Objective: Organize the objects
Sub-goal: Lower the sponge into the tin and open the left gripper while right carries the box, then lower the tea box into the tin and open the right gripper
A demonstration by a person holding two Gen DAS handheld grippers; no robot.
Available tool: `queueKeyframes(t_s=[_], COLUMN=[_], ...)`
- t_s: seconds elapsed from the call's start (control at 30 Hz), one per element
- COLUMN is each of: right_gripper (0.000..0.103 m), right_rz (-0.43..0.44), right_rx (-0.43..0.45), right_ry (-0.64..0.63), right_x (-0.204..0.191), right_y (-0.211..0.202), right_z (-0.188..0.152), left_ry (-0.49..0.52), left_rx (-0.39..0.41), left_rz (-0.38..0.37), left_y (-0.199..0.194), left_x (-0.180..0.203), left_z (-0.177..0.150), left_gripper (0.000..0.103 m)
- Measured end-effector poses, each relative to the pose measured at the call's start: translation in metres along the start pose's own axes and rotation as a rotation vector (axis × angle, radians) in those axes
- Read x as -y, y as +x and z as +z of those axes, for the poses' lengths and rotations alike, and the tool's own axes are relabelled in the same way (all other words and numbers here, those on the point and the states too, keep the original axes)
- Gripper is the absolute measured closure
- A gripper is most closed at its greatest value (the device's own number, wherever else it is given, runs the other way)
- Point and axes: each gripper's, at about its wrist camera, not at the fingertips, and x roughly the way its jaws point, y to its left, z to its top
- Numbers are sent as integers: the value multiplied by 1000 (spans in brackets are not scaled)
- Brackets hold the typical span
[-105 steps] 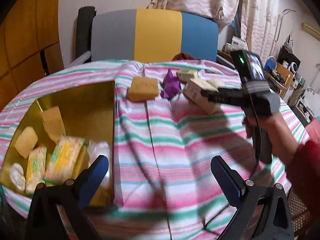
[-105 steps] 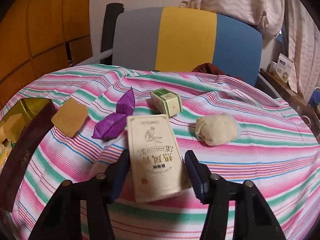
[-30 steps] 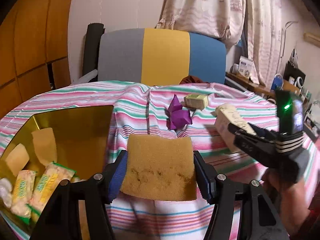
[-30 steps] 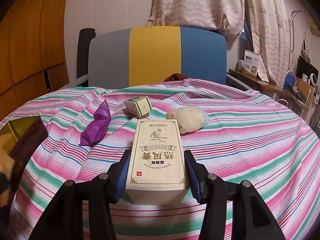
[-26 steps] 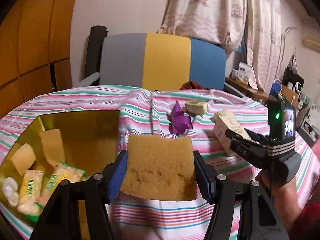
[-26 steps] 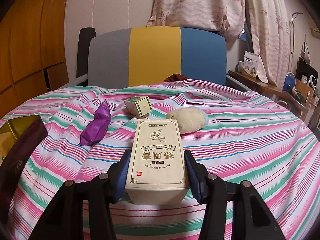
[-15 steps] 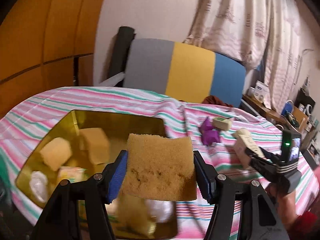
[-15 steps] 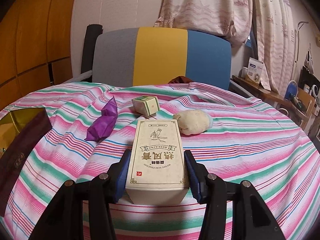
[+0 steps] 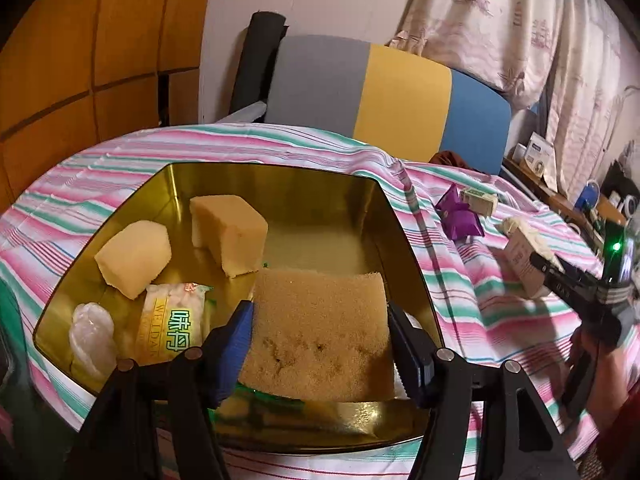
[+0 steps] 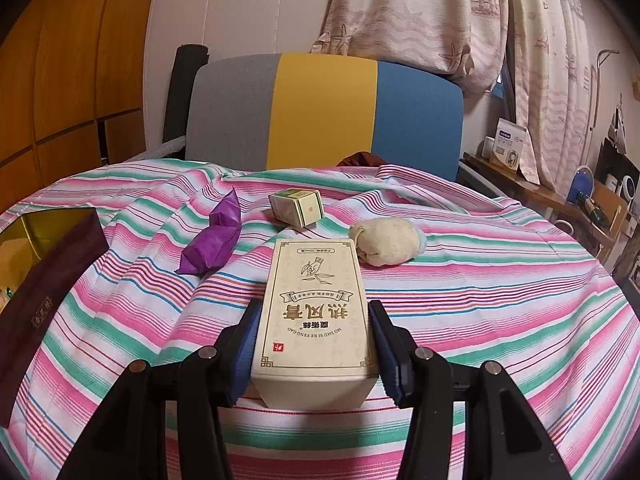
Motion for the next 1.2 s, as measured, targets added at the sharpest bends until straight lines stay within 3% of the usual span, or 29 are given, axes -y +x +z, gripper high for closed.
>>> queueKeyframes(t_s=[0.1, 0.2, 0.33, 0.53, 0.7, 0.87, 0.93, 1.07, 1.2], right_gripper=[51, 51, 51, 51, 51, 51, 51, 51, 51], right_rz=[-12, 15, 80, 211, 331, 432, 463, 495, 479], right_rx=[-10, -14, -7, 42, 55, 32, 16, -40, -114], right_ry=[25, 49, 74, 71, 62, 28, 9, -18, -40], right_x=[2, 1, -14, -54, -93, -137, -154, -188, -215], right_y=[-3, -10, -24, -48, -62, -63, -61, -50, -28], right_z=[1, 2, 8, 34, 54, 67, 71, 77, 83], left_ry=[5, -12, -50, -81, -97, -118, -95, -63, -53], left_rx=[-13, -24, -11, 1, 66, 53, 8, -34, -15], left_rz=[-9, 3, -10, -26, 16, 67, 83, 58, 36], left_y=[1, 1, -4, -9, -21, -18, -10, -5, -13], left_x=[-2, -7, -15, -20, -28, -38, -37, -30, -24], left_z=[-2, -4, -8, -9, -5, -1, -2, -6, -7], left_gripper=[33, 18, 7, 2, 3, 5, 10, 12, 11])
